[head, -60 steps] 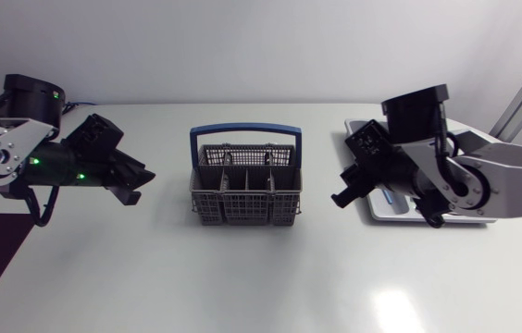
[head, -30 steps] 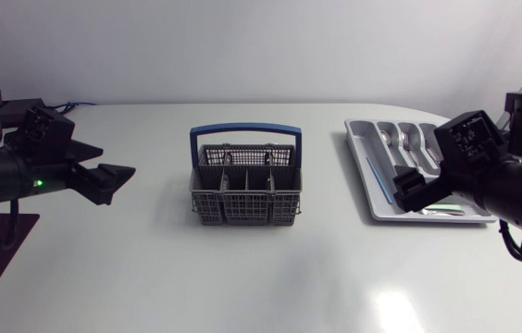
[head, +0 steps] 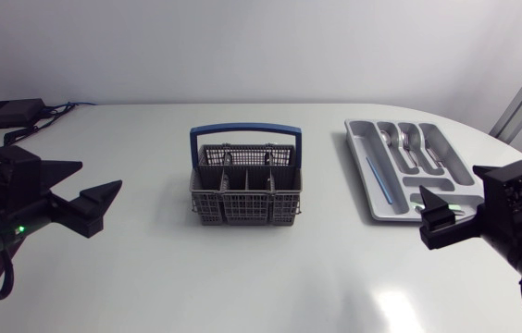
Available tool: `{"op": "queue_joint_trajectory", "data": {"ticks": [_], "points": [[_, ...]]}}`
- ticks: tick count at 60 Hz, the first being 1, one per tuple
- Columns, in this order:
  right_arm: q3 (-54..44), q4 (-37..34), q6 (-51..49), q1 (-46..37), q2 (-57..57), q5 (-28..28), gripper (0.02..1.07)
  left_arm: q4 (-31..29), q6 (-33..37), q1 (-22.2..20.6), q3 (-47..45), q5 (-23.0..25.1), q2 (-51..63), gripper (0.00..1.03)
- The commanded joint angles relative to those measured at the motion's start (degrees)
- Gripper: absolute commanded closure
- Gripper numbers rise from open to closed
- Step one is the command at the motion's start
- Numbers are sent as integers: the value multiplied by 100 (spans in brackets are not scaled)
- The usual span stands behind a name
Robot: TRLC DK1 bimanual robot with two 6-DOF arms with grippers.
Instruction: Unload the cutlery basket into the drawer organizer.
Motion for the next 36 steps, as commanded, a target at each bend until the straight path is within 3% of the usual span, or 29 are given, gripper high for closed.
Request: {"op": "queue_joint_trajectory", "data": {"ticks": [1, 15, 23, 36], "points": [[-303, 115, 204, -116, -267, -77, 6, 171, -233, 68, -295, -17, -269, 5], [-850, 298, 779, -478, -1060, -461, 6, 760, -426, 200, -1033, -17, -1096, 5], [-1145, 397, 1088, -672, -1487, -668, 6, 771, -461, 343, -1209, -45, -1288, 5], [-1643, 564, 1612, -1002, -2209, -1017, 6, 631, -824, 219, -1570, -449, -2022, 4]]}}
